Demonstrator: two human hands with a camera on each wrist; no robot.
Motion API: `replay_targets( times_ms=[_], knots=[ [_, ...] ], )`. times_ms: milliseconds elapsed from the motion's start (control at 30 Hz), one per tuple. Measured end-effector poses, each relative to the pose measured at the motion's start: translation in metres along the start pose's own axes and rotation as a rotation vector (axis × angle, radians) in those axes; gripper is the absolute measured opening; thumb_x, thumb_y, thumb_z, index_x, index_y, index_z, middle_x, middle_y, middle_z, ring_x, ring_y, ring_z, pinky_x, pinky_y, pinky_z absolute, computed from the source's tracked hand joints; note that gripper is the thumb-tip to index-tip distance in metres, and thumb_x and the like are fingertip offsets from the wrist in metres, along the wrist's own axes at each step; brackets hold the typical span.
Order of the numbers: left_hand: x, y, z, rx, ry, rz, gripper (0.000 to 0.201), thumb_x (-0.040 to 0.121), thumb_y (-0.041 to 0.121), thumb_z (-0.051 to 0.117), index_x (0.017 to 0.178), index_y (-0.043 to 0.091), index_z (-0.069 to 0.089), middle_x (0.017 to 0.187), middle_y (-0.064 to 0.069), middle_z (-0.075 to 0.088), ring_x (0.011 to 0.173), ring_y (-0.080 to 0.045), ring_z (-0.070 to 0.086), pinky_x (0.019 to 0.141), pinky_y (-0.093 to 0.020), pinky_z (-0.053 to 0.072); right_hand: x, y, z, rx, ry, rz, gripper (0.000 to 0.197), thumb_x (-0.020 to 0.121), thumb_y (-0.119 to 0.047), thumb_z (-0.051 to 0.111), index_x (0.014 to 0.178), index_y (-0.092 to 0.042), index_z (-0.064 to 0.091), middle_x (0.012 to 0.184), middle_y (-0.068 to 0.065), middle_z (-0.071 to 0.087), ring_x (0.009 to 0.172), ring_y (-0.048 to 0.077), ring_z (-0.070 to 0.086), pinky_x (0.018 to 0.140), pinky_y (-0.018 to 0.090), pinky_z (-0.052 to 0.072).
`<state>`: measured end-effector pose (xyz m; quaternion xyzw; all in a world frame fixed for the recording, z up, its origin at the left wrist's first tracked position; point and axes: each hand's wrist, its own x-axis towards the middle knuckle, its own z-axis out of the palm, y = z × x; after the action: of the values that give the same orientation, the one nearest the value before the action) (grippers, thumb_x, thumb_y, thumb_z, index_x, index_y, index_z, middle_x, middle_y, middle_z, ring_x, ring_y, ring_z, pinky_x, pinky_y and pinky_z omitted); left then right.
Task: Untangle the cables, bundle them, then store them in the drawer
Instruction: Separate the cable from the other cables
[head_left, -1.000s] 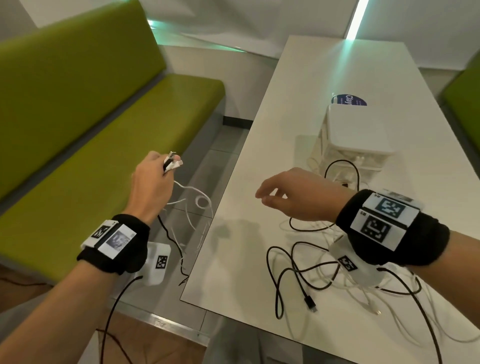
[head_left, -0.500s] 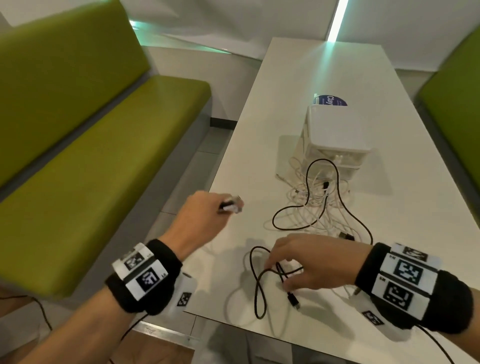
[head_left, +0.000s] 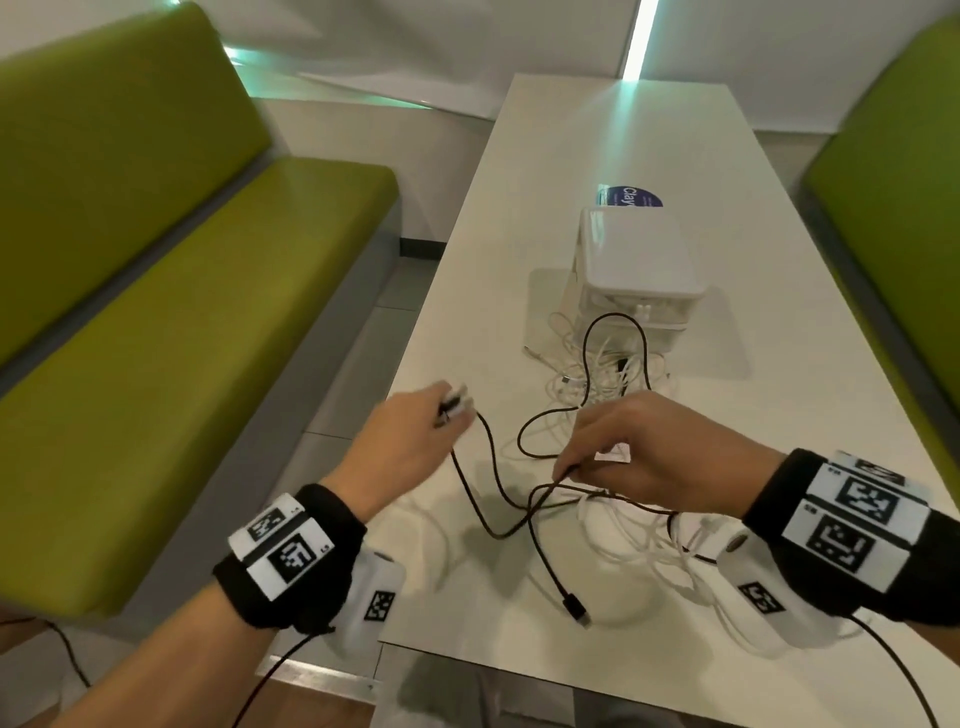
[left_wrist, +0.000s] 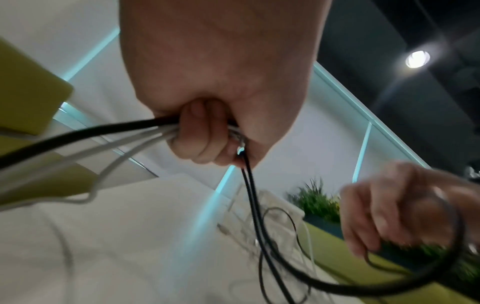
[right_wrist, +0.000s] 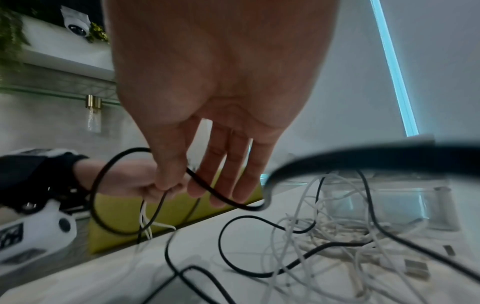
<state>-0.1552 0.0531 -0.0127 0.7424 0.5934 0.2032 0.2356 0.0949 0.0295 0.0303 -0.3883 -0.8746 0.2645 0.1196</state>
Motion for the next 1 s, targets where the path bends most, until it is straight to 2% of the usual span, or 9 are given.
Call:
replay_targets(
  times_ms=[167, 333, 433, 500, 633, 767, 867, 933, 1000],
  knots=[
    [0.001, 0.007, -0.029, -0.321, 0.197, -0.05, 0.036, 0.098, 0.036, 0.05, 0.08, 0.005, 0.048, 0.054, 0.013, 0.042, 0.047, -0.007, 0.03, 0.045, -0.018, 0.026, -0.001, 0.006, 0.0, -0.219, -0.194, 0.103, 0.021, 0.089, -0.027, 0.064, 0.104, -0.037, 0.074, 0.075, -0.021, 0.048, 0.072, -0.004, 0.047, 0.064, 0.007, 0.033],
    [-0.003, 0.017, -0.028, -0.45, 0.181, -0.036, 0.039, 0.098, 0.037, 0.049, 0.075, 0.006, 0.055, 0.062, 0.003, 0.053, 0.048, -0.008, 0.032, 0.044, -0.018, 0.027, 0.006, 0.006, 0.005, -0.364, -0.28, 0.253, 0.027, 0.091, -0.022, 0.057, 0.109, -0.033, 0.073, 0.076, -0.019, 0.046, 0.098, 0.012, 0.06, 0.077, 0.02, 0.044],
    [-0.002, 0.018, -0.029, -0.463, 0.227, -0.029, 0.04, 0.098, 0.037, 0.05, 0.072, 0.007, 0.05, 0.06, 0.007, 0.049, 0.049, -0.01, 0.032, 0.046, -0.022, 0.028, 0.006, 0.006, -0.003, -0.373, -0.3, 0.294, 0.023, 0.091, -0.031, 0.059, 0.109, -0.035, 0.072, 0.086, -0.018, 0.059, 0.096, 0.01, 0.061, 0.081, 0.024, 0.048],
    [-0.003, 0.017, -0.031, -0.511, 0.257, -0.018, 0.039, 0.098, 0.038, 0.05, 0.071, 0.01, 0.047, 0.061, 0.008, 0.048, 0.052, -0.012, 0.033, 0.051, -0.028, 0.028, 0.005, 0.006, -0.006, -0.291, -0.365, 0.318, 0.026, 0.091, -0.047, 0.057, 0.107, -0.034, 0.073, 0.094, -0.013, 0.071, 0.088, 0.007, 0.063, 0.08, 0.024, 0.049],
    [-0.003, 0.02, -0.031, -0.492, 0.256, 0.003, 0.036, 0.098, 0.039, 0.05, 0.074, 0.013, 0.048, 0.059, 0.013, 0.047, 0.051, -0.011, 0.031, 0.049, -0.027, 0.027, 0.011, 0.0, 0.003, 0.043, -0.426, 0.409, 0.063, 0.077, -0.079, 0.029, 0.085, -0.031, 0.069, 0.093, -0.011, 0.074, 0.083, 0.006, 0.068, 0.084, 0.027, 0.052],
    [-0.004, 0.02, -0.03, -0.447, 0.257, 0.033, 0.031, 0.098, 0.04, 0.05, 0.078, 0.015, 0.051, 0.063, 0.011, 0.047, 0.049, -0.008, 0.031, 0.048, -0.023, 0.027, 0.019, 0.0, 0.019, 0.189, -0.366, 0.51, 0.084, 0.082, -0.076, 0.01, 0.108, -0.021, 0.068, 0.097, -0.007, 0.074, 0.086, 0.008, 0.068, 0.094, 0.03, 0.045],
    [-0.006, 0.017, -0.031, -0.444, 0.269, 0.038, 0.032, 0.098, 0.037, 0.051, 0.078, 0.012, 0.049, 0.06, 0.011, 0.04, 0.049, -0.008, 0.03, 0.047, -0.02, 0.025, 0.023, 0.009, 0.028, -0.035, -0.259, 0.489, 0.056, 0.1, -0.052, 0.029, 0.092, -0.013, 0.068, 0.088, -0.002, 0.072, 0.081, 0.017, 0.065, 0.081, 0.031, 0.048],
    [-0.006, 0.016, -0.031, -0.453, 0.271, 0.045, 0.032, 0.098, 0.036, 0.051, 0.078, 0.011, 0.048, 0.062, 0.008, 0.039, 0.051, -0.008, 0.028, 0.048, -0.022, 0.025, 0.024, 0.014, 0.031, -0.214, -0.183, 0.45, 0.03, 0.098, -0.035, 0.044, 0.095, -0.016, 0.067, 0.088, -0.002, 0.067, 0.082, 0.019, 0.06, 0.072, 0.029, 0.045],
    [-0.006, 0.016, -0.031, -0.47, 0.269, 0.05, 0.029, 0.098, 0.034, 0.052, 0.081, 0.011, 0.051, 0.065, 0.004, 0.041, 0.052, -0.009, 0.03, 0.048, -0.024, 0.025, 0.025, 0.018, 0.032, -0.24, -0.111, 0.455, 0.019, 0.095, -0.033, 0.052, 0.104, -0.021, 0.063, 0.087, -0.004, 0.061, 0.082, 0.017, 0.055, 0.071, 0.027, 0.042]
  ],
)
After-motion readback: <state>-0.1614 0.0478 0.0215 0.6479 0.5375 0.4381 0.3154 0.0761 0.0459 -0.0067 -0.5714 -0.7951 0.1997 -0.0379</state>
